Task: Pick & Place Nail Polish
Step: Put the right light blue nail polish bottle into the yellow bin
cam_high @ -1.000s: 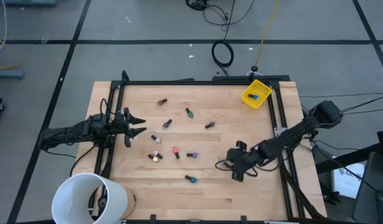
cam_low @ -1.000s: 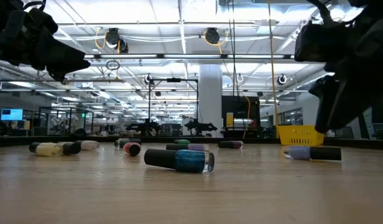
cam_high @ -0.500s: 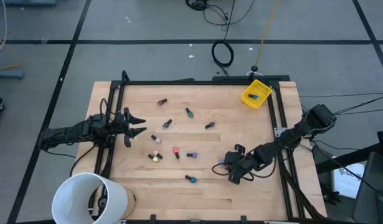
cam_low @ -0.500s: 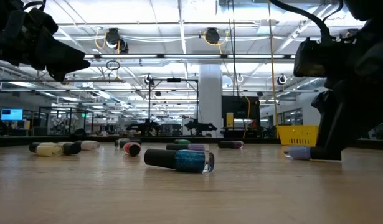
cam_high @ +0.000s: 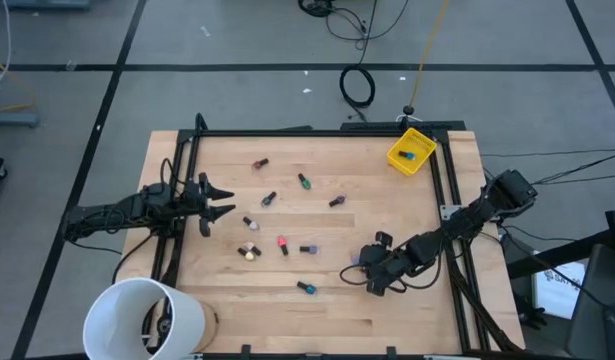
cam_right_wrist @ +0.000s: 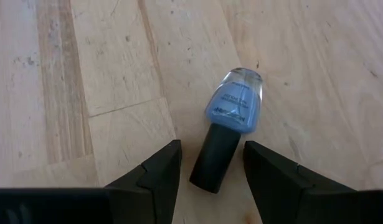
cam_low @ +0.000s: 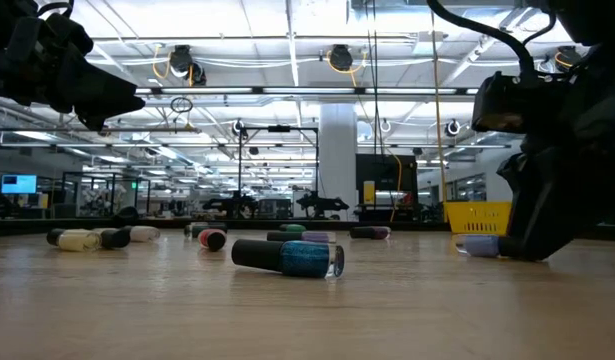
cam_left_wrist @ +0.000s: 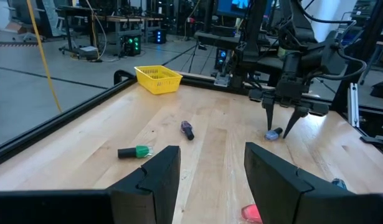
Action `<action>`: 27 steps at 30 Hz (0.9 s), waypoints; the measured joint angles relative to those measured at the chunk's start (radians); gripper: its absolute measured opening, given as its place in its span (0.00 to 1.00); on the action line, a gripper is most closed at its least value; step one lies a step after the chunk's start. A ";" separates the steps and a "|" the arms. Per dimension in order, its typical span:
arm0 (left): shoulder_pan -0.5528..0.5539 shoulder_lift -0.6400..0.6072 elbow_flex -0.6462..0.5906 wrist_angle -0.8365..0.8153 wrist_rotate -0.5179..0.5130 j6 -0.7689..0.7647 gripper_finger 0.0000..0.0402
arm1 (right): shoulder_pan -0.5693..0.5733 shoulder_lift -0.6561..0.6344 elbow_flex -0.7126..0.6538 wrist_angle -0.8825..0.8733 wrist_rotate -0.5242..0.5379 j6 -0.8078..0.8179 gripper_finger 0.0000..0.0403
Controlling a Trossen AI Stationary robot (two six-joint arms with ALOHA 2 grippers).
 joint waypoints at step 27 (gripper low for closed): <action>0.000 0.000 0.000 0.000 0.000 0.000 0.44 | -0.001 -0.077 -0.011 -0.014 0.019 -0.068 0.14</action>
